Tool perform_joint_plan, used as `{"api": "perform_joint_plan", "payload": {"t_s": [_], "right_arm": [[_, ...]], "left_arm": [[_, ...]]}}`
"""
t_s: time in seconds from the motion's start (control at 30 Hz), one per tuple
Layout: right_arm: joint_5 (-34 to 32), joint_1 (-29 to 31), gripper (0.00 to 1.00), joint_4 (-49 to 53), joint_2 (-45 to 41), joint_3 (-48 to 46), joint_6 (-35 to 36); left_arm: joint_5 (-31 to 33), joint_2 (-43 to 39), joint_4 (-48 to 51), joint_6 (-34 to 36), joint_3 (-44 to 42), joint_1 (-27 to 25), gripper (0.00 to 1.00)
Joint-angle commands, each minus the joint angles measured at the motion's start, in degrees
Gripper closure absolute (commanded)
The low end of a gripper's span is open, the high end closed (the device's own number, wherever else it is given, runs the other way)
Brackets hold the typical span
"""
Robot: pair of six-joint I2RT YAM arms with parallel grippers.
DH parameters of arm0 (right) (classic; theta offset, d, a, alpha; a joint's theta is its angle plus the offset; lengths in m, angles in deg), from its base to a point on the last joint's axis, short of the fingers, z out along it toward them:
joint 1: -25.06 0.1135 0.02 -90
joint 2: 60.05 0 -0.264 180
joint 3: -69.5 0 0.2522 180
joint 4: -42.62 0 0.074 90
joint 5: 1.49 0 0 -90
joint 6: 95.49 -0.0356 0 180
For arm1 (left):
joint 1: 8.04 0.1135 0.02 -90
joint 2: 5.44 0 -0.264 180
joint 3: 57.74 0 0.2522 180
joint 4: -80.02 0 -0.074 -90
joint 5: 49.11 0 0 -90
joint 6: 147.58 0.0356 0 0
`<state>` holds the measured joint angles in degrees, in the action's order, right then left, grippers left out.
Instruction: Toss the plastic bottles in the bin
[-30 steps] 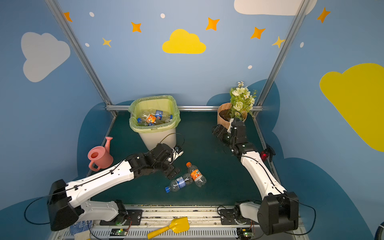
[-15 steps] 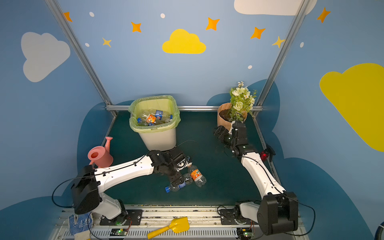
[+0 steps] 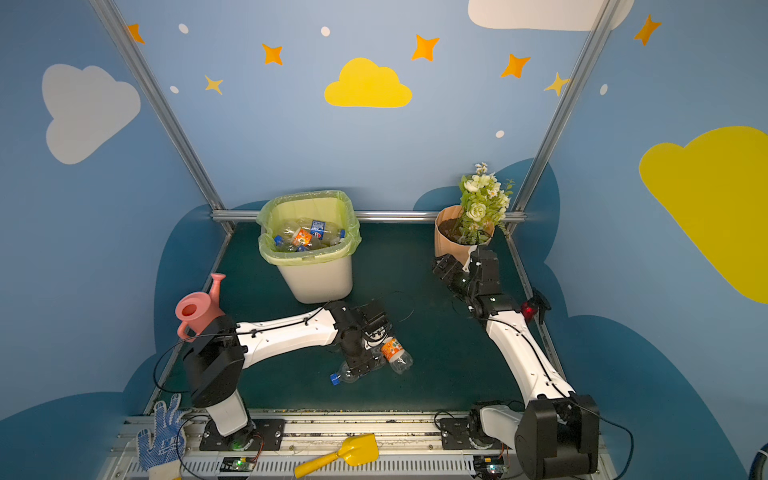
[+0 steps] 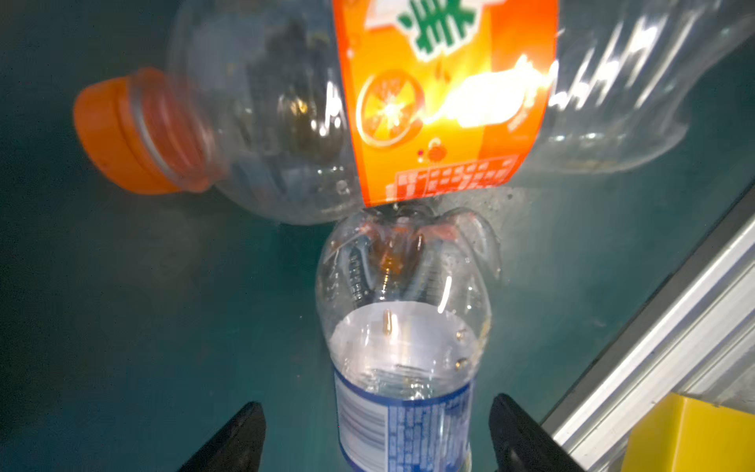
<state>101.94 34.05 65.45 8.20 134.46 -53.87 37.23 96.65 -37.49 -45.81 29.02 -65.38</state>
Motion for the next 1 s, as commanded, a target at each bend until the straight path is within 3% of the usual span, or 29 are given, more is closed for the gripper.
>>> {"api": "perform_joint_plan", "payload": {"t_s": [0.0,0.53,0.6,0.73,0.97], "right_arm": [[0.7,-0.6,0.07,-0.8,-1.5,-0.8,-0.6],[1.4,-2.0,0.07,-1.0,-2.6,-2.5,-1.7],[1.5,-2.1,0.07,-1.1,-2.7,-2.6,-1.9],[1.7,-2.2,0.07,-1.3,-2.8,-2.8,-2.1],[2.1,-2.4,0.07,-1.6,-2.5,-3.0,-2.5]], "left_arm": [[-0.5,1.1,1.0,0.3,1.0,-0.4,0.17],[0.1,4.8,-0.7,-0.2,-0.2,-1.1,0.31],[0.4,4.7,-0.6,-0.3,-0.3,-1.1,0.36],[0.9,2.9,-1.3,-0.6,-0.9,-1.2,0.48],[1.9,-2.4,-2.1,-1.4,-1.2,-1.0,0.52]]}}
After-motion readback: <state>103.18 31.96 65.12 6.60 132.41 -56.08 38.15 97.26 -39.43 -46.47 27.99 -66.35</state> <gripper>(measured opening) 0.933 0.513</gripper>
